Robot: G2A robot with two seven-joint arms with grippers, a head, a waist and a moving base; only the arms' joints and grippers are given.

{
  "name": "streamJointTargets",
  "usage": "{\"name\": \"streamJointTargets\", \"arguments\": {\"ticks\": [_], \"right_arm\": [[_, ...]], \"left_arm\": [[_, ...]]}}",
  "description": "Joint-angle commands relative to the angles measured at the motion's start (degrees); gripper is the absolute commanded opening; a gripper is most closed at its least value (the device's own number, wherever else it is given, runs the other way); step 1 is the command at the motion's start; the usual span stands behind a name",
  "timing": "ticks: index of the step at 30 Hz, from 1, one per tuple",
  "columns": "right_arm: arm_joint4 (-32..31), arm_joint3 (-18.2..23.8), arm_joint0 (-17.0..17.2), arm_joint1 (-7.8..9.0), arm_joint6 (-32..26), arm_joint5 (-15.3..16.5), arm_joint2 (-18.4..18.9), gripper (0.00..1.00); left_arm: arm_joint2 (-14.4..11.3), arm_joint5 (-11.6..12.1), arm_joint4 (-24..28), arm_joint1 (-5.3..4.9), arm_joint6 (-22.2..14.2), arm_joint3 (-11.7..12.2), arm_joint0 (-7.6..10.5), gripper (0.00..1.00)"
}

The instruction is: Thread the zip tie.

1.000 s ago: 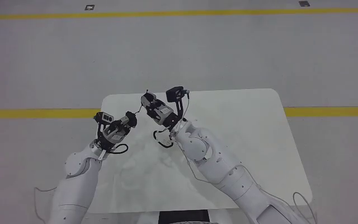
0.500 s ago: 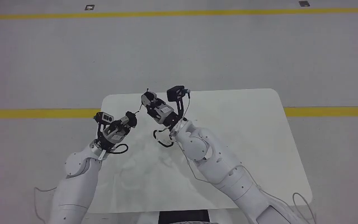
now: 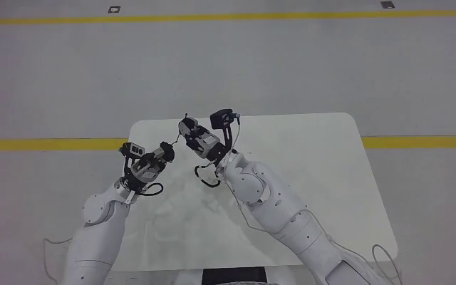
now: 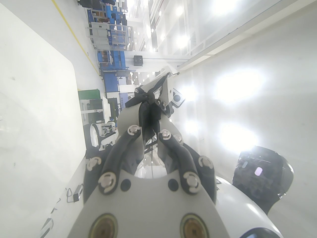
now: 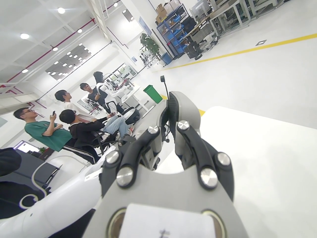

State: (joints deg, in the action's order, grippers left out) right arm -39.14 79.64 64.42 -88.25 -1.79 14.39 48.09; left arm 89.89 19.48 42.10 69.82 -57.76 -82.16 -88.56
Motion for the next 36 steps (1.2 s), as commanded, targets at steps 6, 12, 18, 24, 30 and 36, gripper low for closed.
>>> {"name": "streamJointTargets", "arguments": {"ticks": [6,12,18,24,30,36], "right_arm": [[-0.39,-0.09,0.18,-0.07,-0.71,-0.06,0.22,0.00],[-0.83,-0.02,0.42,-0.11,-1.36,-0.18,0.36,0.00],[-0.98,-0.09,0.62,-0.19,-2.20,-0.07,0.31,0.00],[-0.34,-0.28,0.96,-0.32,-2.86,-0.28,0.26,0.00],[-0.97,-0.11,1.15,-0.39,-1.61,-0.60,0.63,0.00],[-2.69,0.03,1.12,-0.37,-0.47,-0.01,0.88,0.00]], "left_arm": [[0.00,0.00,0.00,0.00,0.00,0.00,0.00,0.00],[0.00,0.00,0.00,0.00,0.00,0.00,0.00,0.00],[0.00,0.00,0.00,0.00,0.00,0.00,0.00,0.00],[0.00,0.00,0.00,0.00,0.00,0.00,0.00,0.00],[0.00,0.00,0.00,0.00,0.00,0.00,0.00,0.00],[0.00,0.00,0.00,0.00,0.00,0.00,0.00,0.00]]}}
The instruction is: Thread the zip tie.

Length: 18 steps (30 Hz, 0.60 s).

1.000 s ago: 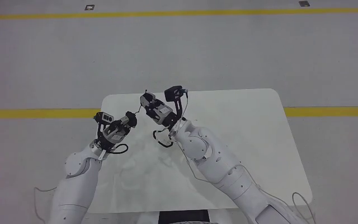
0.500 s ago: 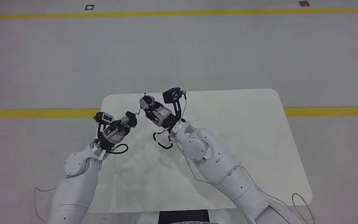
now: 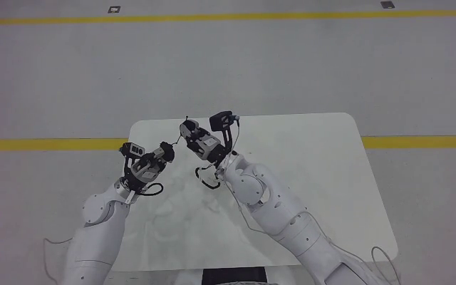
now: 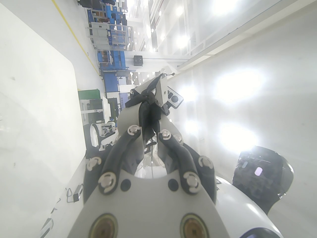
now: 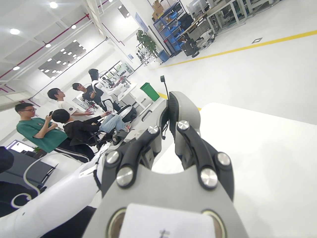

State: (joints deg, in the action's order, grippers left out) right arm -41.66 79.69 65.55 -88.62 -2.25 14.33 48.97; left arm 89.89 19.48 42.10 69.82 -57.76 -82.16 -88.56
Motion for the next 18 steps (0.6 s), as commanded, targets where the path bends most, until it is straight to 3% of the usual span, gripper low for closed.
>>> {"name": "streamJointTargets", "arguments": {"ticks": [1,18], "right_arm": [[-0.34,-0.04,-0.02,0.00,-0.04,0.12,0.03,0.00],[-3.12,-0.81,0.17,-0.12,-2.35,0.64,-0.98,0.00]], "left_arm": [[0.00,0.00,0.00,0.00,0.00,0.00,0.00,0.00],[0.00,0.00,0.00,0.00,0.00,0.00,0.00,0.00]]}}
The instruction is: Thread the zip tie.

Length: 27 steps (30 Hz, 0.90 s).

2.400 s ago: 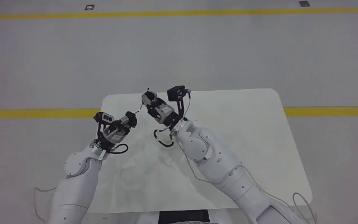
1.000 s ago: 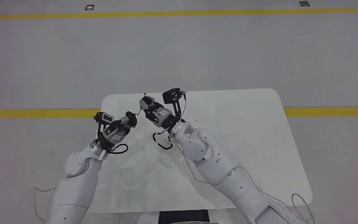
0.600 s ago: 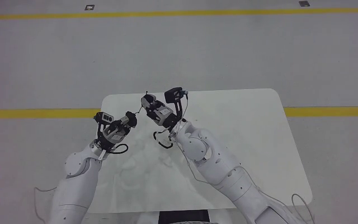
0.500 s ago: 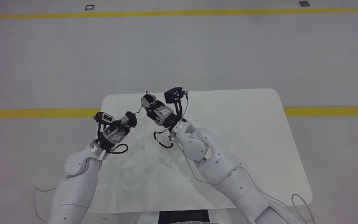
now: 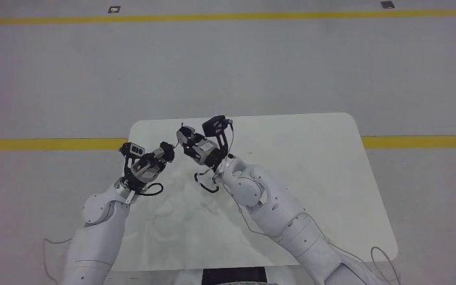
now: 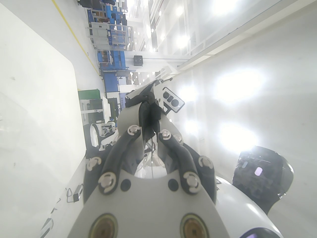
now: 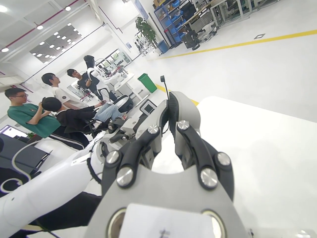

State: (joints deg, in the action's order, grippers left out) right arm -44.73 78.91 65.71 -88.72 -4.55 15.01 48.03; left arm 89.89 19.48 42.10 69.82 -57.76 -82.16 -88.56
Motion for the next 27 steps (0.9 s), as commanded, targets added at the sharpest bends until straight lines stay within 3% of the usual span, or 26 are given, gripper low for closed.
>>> {"name": "streamJointTargets", "arguments": {"ticks": [1,27], "right_arm": [[-0.08,-0.07,0.02,-0.04,-0.06,-0.06,-0.08,0.00],[-1.38,-1.10,-0.15,-0.64,-0.39,-0.23,-1.17,0.00]], "left_arm": [[0.00,0.00,0.00,0.00,0.00,0.00,0.00,0.00],[0.00,0.00,0.00,0.00,0.00,0.00,0.00,0.00]]}}
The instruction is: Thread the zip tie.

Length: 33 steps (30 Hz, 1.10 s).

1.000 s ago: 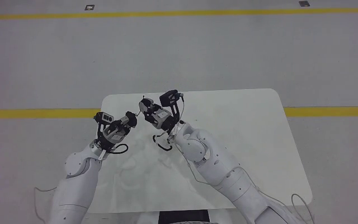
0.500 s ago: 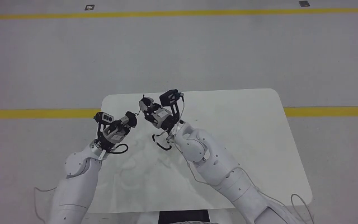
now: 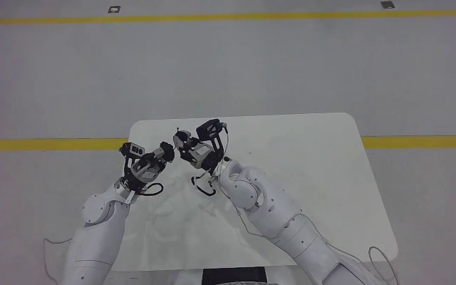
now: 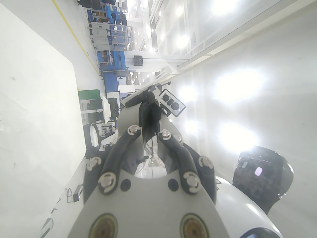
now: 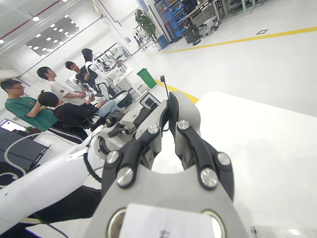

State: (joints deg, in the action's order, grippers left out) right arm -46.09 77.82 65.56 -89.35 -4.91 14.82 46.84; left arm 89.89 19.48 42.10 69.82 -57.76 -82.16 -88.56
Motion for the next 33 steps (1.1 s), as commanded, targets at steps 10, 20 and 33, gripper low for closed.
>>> {"name": "streamJointTargets", "arguments": {"ticks": [10,20,33], "right_arm": [[0.34,0.28,0.15,-0.16,1.16,-0.53,0.60,1.00],[0.08,1.32,0.34,-0.01,1.93,-0.72,2.08,1.00],[-1.05,6.20,3.05,1.33,6.16,1.71,7.92,1.00]], "left_arm": [[0.00,0.00,0.00,0.00,0.00,0.00,0.00,0.00],[0.00,0.00,0.00,0.00,0.00,0.00,0.00,0.00],[-0.04,-0.12,0.00,0.01,0.32,-0.03,0.02,0.00]]}}
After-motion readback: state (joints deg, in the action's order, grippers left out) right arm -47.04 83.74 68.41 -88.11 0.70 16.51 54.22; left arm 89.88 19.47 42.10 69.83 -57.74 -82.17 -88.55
